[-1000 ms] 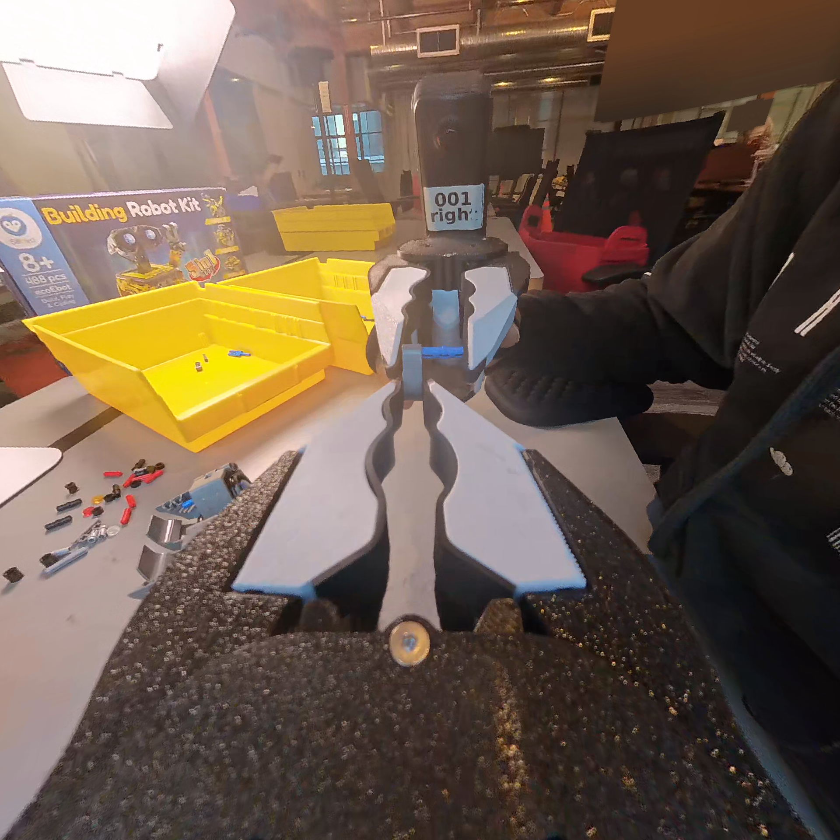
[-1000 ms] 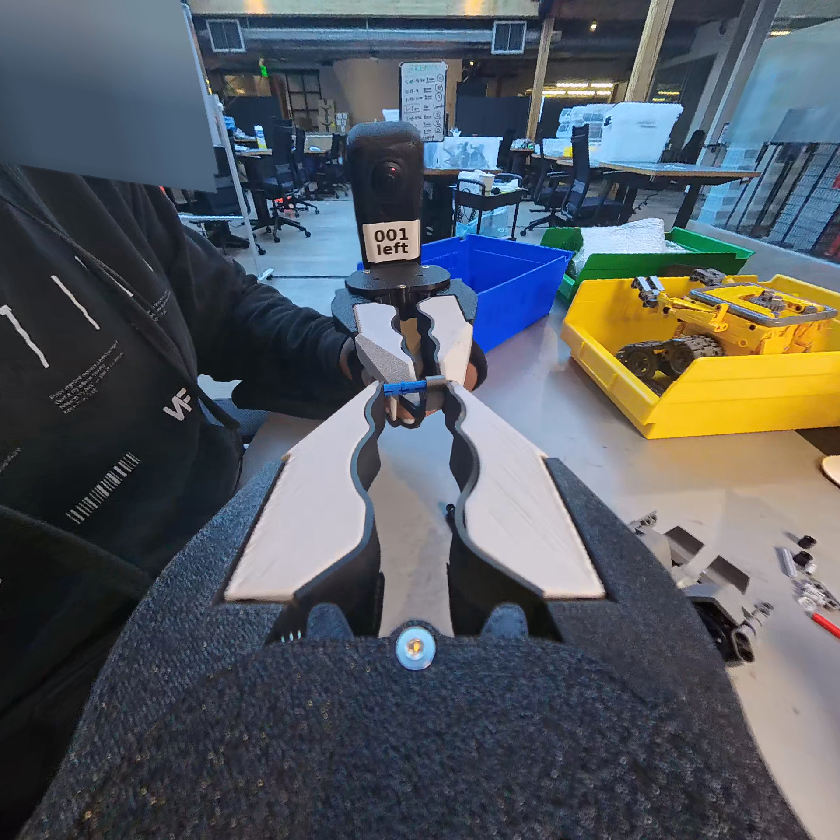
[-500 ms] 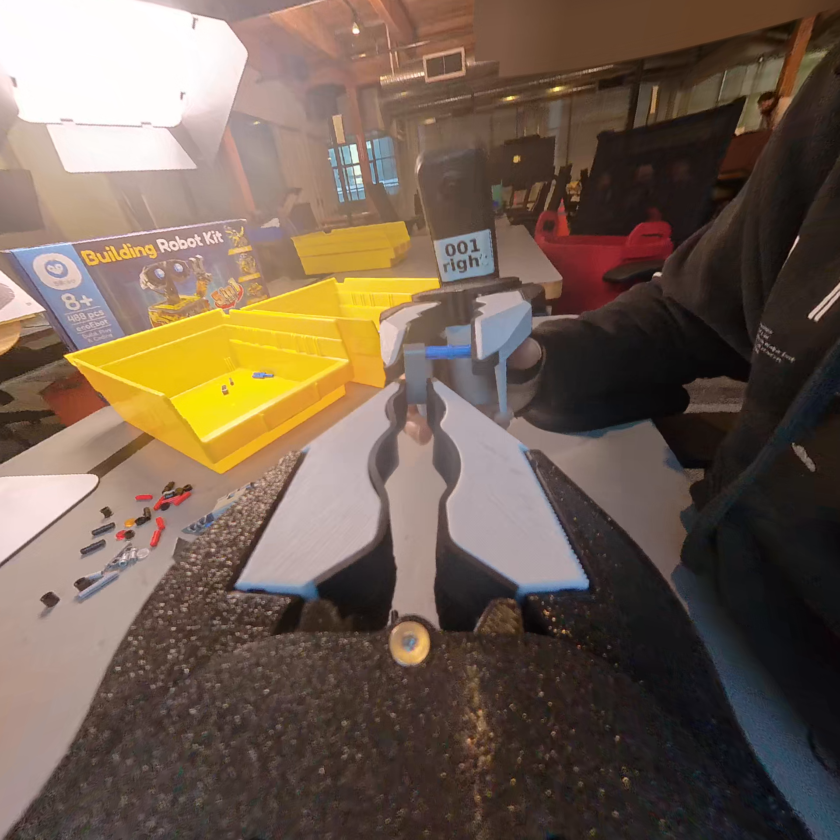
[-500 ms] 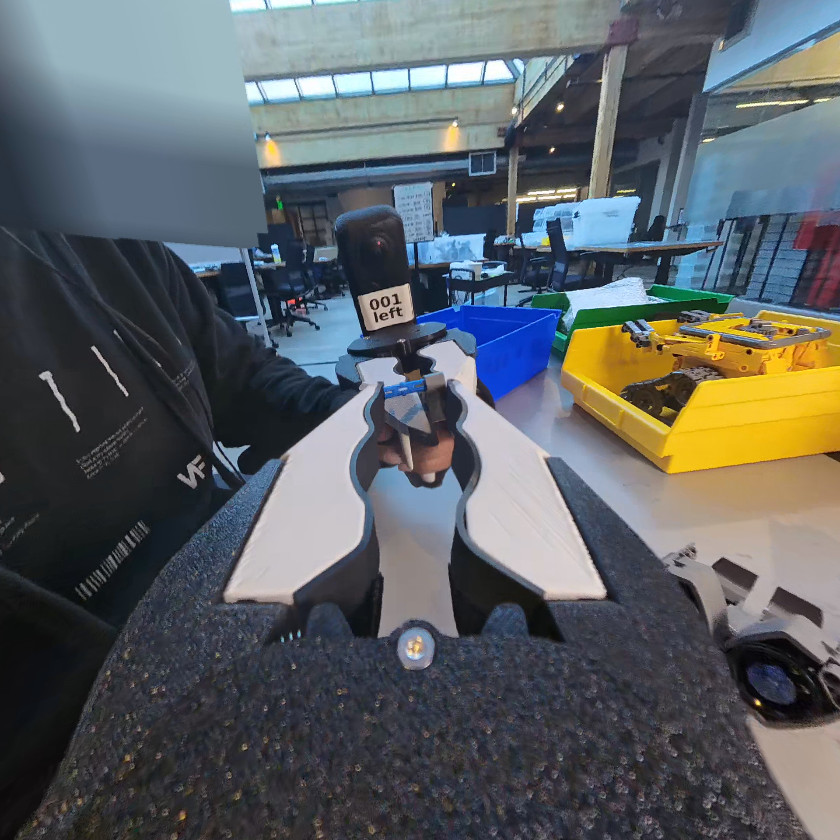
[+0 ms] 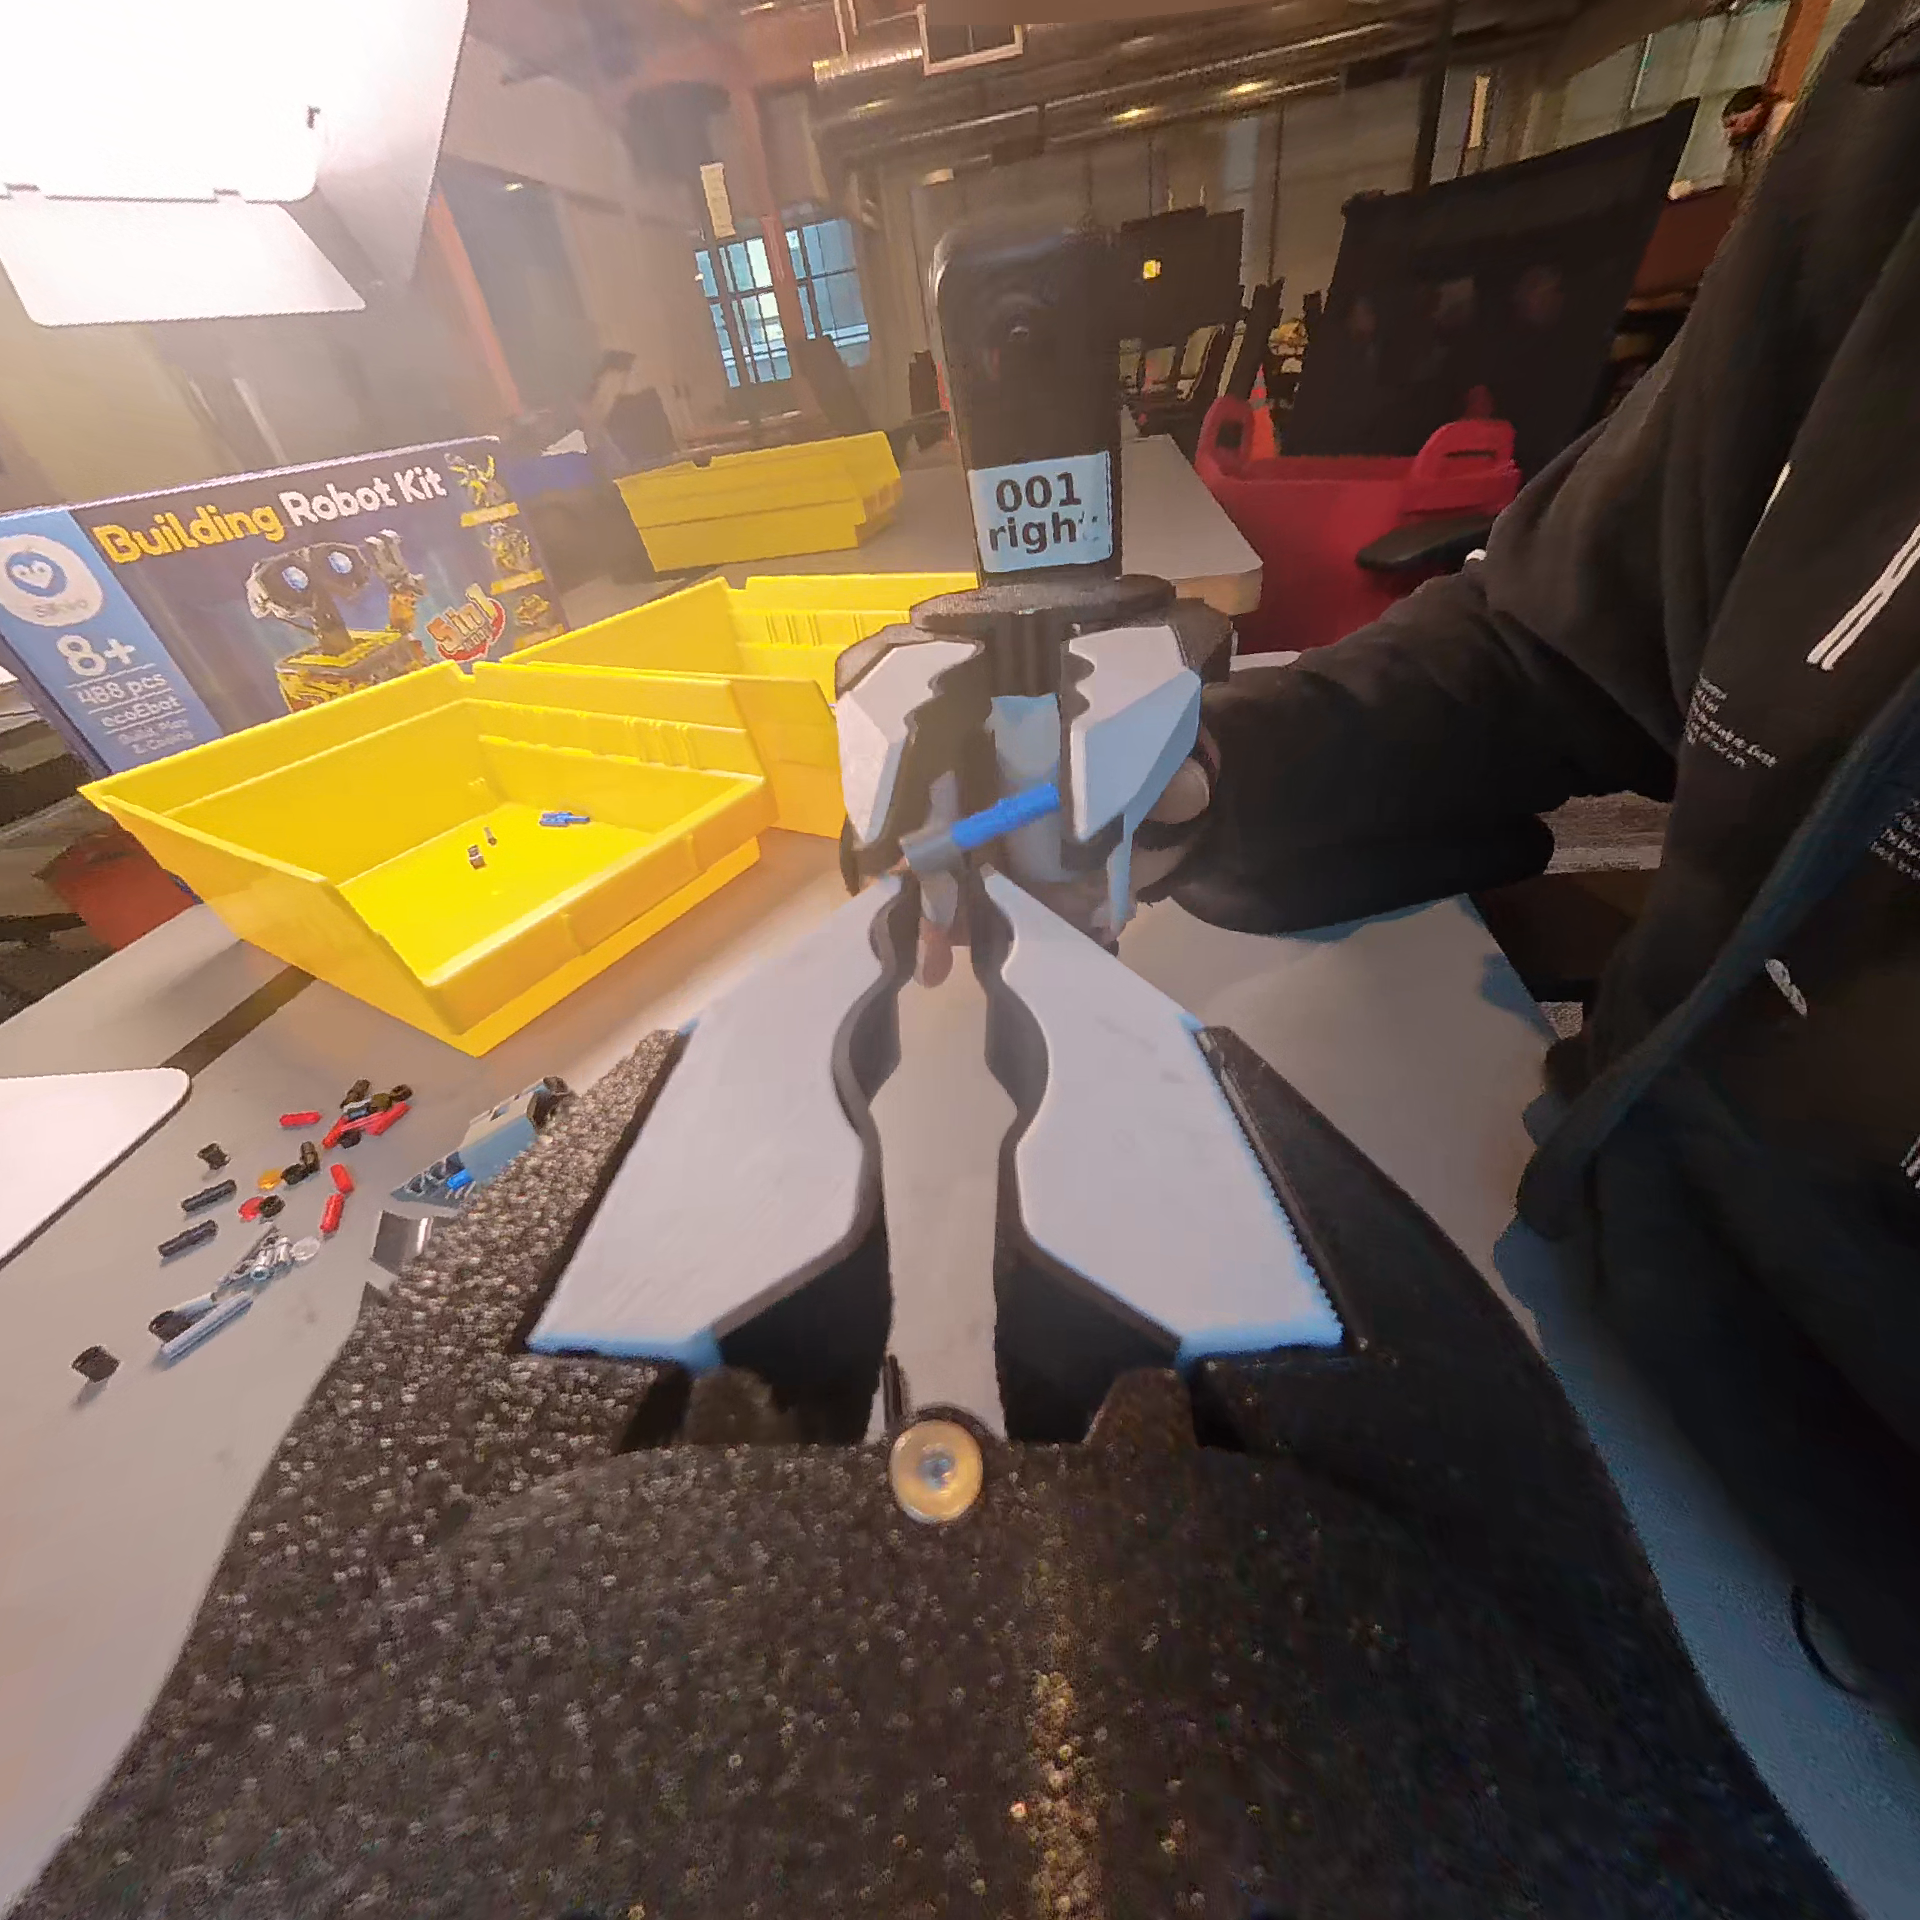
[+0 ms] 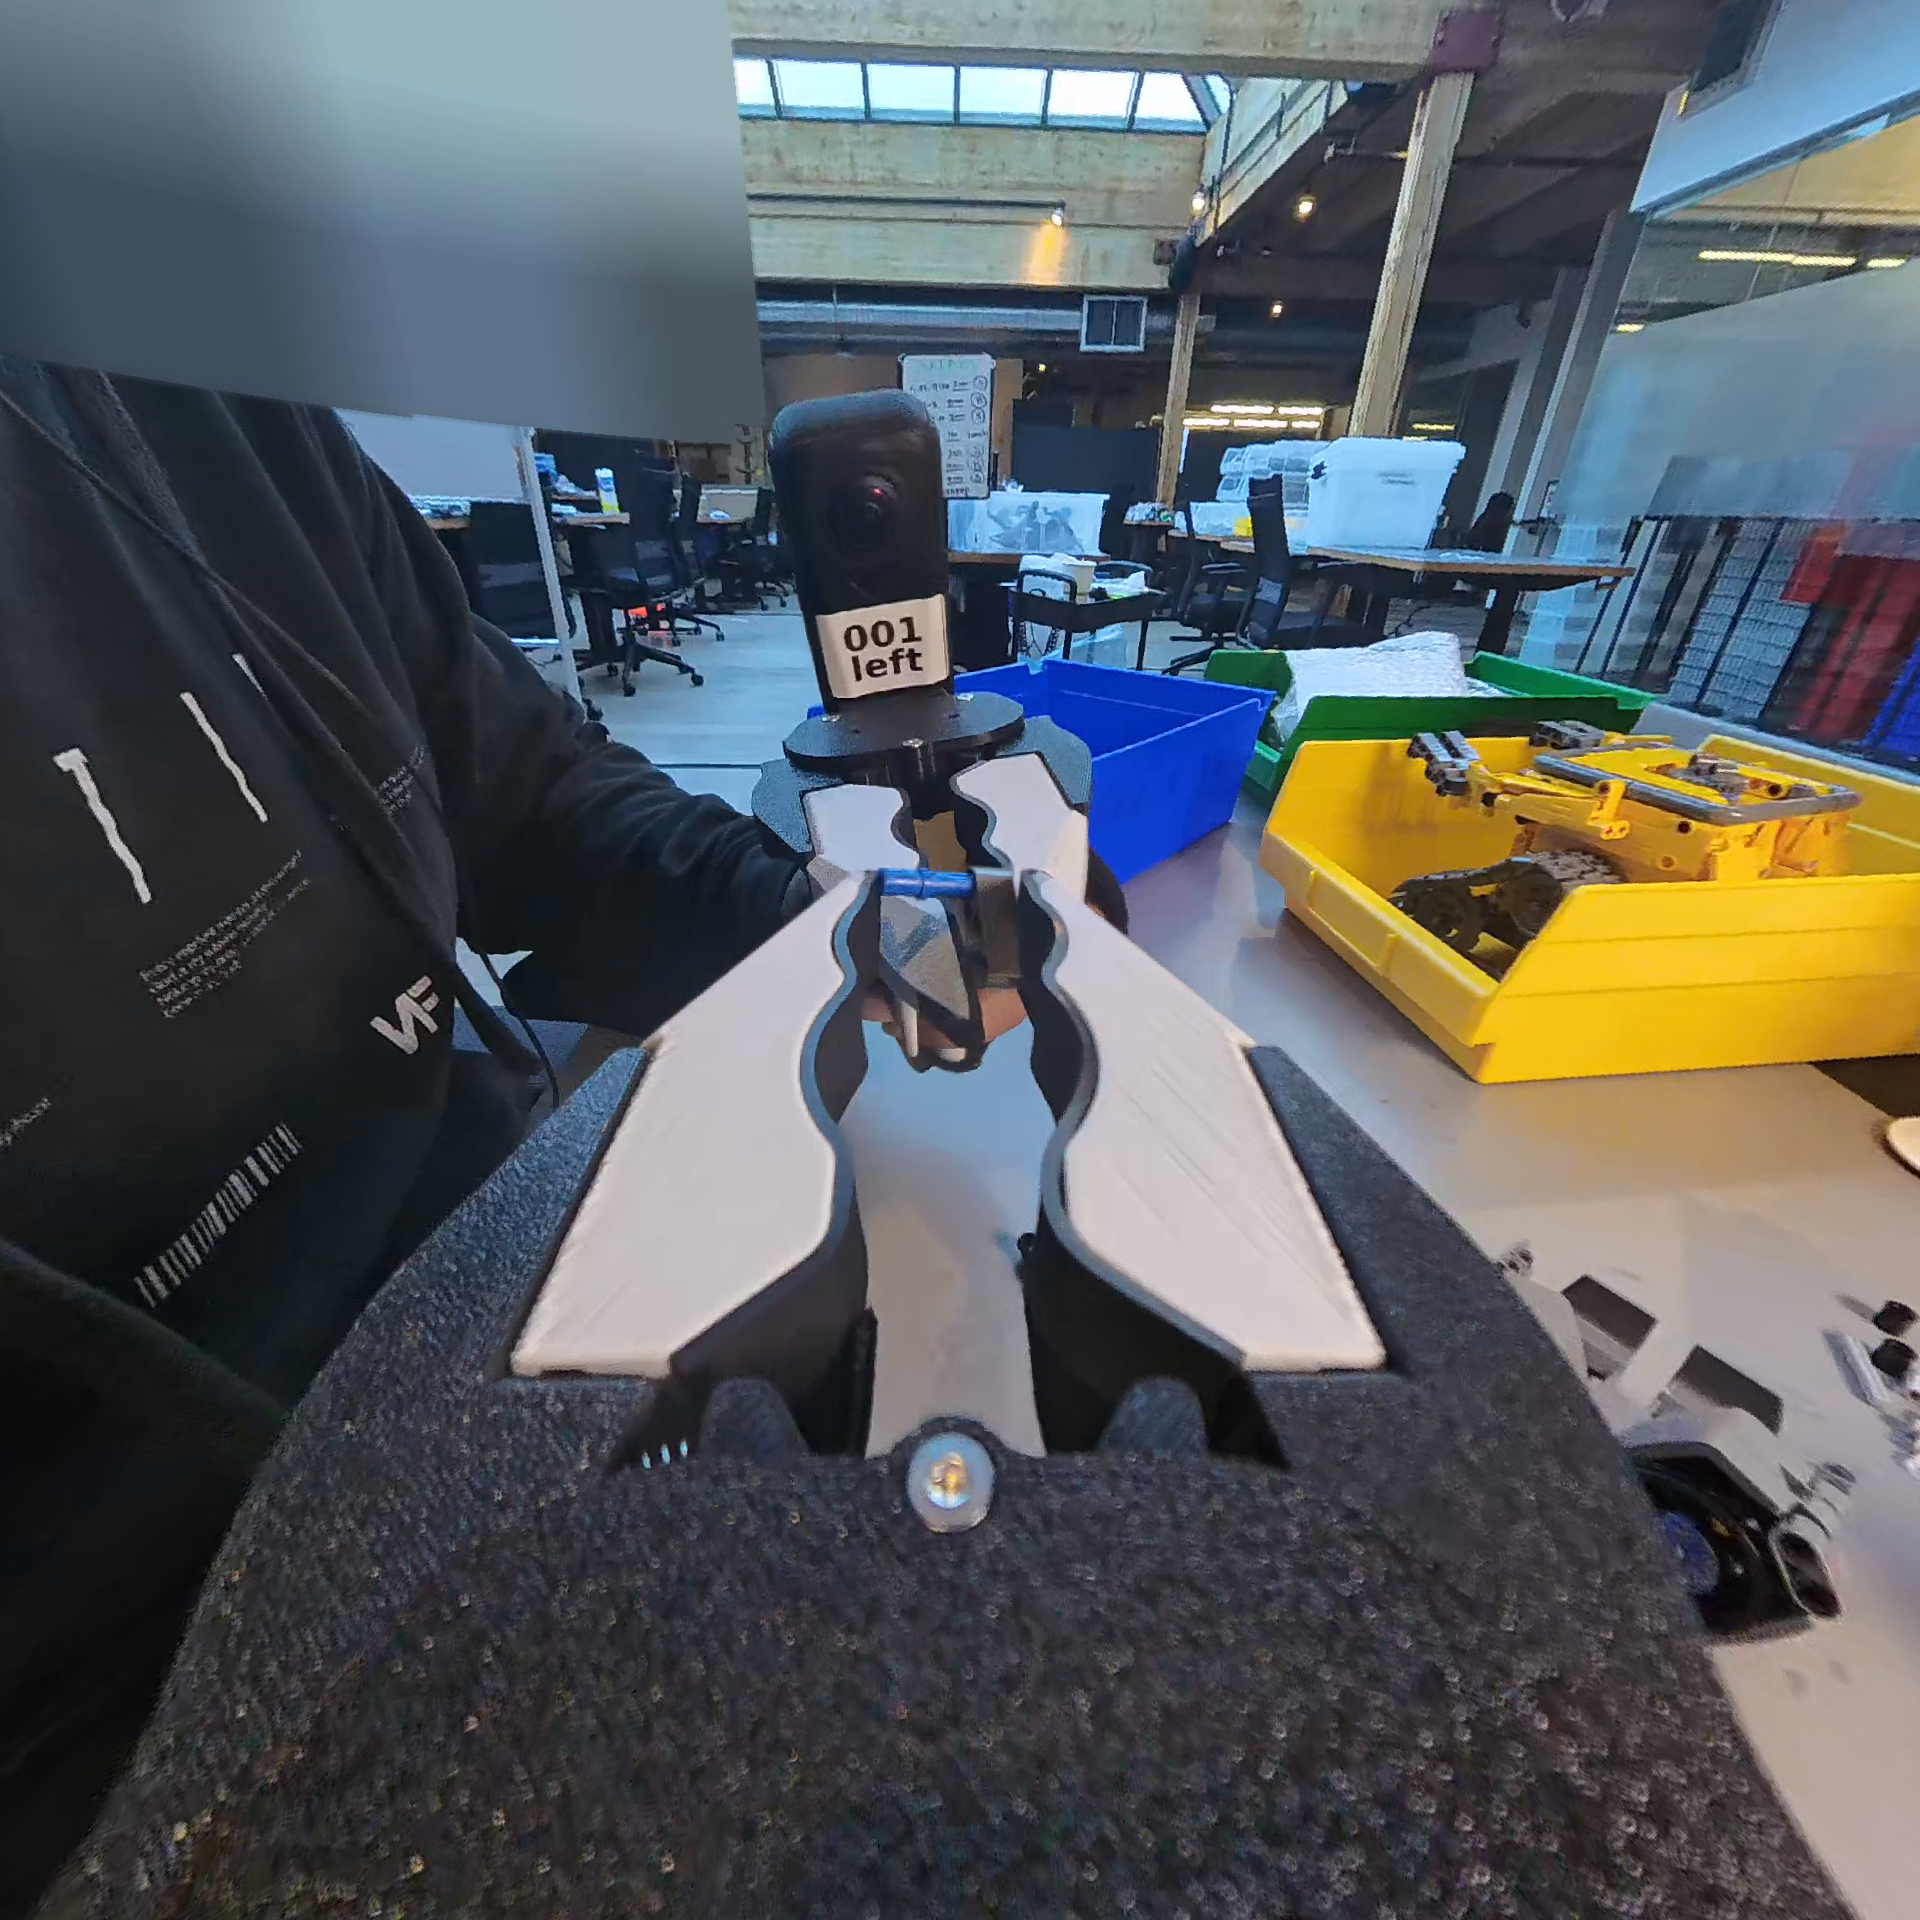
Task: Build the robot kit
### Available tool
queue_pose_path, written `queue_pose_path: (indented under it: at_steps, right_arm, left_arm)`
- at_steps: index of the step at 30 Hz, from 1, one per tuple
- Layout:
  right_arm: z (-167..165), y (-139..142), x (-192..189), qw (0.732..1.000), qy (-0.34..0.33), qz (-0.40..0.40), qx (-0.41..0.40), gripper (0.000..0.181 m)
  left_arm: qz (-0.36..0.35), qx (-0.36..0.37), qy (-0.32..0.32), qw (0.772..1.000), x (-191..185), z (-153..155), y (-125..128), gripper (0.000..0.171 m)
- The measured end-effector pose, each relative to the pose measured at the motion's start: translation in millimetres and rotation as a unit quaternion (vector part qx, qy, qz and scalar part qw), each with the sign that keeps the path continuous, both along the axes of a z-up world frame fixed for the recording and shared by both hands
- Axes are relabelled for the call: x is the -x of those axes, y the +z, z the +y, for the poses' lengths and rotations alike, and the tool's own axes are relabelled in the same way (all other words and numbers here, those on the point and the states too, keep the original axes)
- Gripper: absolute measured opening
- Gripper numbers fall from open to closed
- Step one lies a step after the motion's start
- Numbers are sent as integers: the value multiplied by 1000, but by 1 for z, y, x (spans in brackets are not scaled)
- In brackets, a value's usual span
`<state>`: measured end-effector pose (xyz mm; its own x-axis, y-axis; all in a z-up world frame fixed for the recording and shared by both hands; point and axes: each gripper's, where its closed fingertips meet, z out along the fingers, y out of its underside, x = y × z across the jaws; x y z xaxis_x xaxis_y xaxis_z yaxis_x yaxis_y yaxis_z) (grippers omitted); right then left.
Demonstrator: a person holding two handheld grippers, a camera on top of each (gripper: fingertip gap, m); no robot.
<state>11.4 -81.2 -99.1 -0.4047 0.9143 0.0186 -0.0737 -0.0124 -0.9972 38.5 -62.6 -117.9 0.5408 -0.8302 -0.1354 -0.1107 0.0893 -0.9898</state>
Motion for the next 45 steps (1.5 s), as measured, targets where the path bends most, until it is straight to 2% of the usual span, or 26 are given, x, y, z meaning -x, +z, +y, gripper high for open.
queue_pose_path:
  at_steps: [4,12,17,24,34,36,38,39,40,42,43,44,45]
  right_arm:
    - [1,0,1,1000,-6,-10,-2,26]
    - [7,-14,1,994,-30,-61,-82,25]
    - [6,-12,3,996,-32,-39,-69,23]
    - [8,-12,9,998,-56,-21,-33,23]
    - [7,-20,12,988,-99,-12,-118,20]
    - [4,-21,12,980,-105,1,-171,21]
    - [10,-25,14,961,-131,3,-241,21]
    - [16,-24,12,951,-147,9,-273,21]
    - [24,-25,10,940,-165,8,-300,21]
    - [38,-29,8,916,-195,-4,-352,21]
    - [43,-31,8,897,-210,-9,-388,21]
    - [47,-33,8,878,-225,-12,-423,21]
    - [48,-33,9,861,-234,-13,-451,21]
  left_arm:
    - [19,-7,13,1000,4,2,0,7]
    - [108,-14,28,994,9,7,-13,6]
    - [113,1,14,993,11,5,-13,6]
    - [155,-1,42,987,18,8,-14,6]
    - [222,-51,55,972,22,8,-22,7]
    - [180,-25,30,983,23,6,-21,7]
    - [112,58,4,992,32,9,-25,1]
    - [62,103,-7,993,38,10,-22,7]
    - [0,149,-25,989,41,9,-17,9]
    - [-120,228,-52,965,45,12,-5,19]
    - [-158,261,-55,951,45,16,-5,23]
    - [-176,288,-59,939,42,18,-7,30]
    - [-188,307,-58,931,38,20,-10,30]
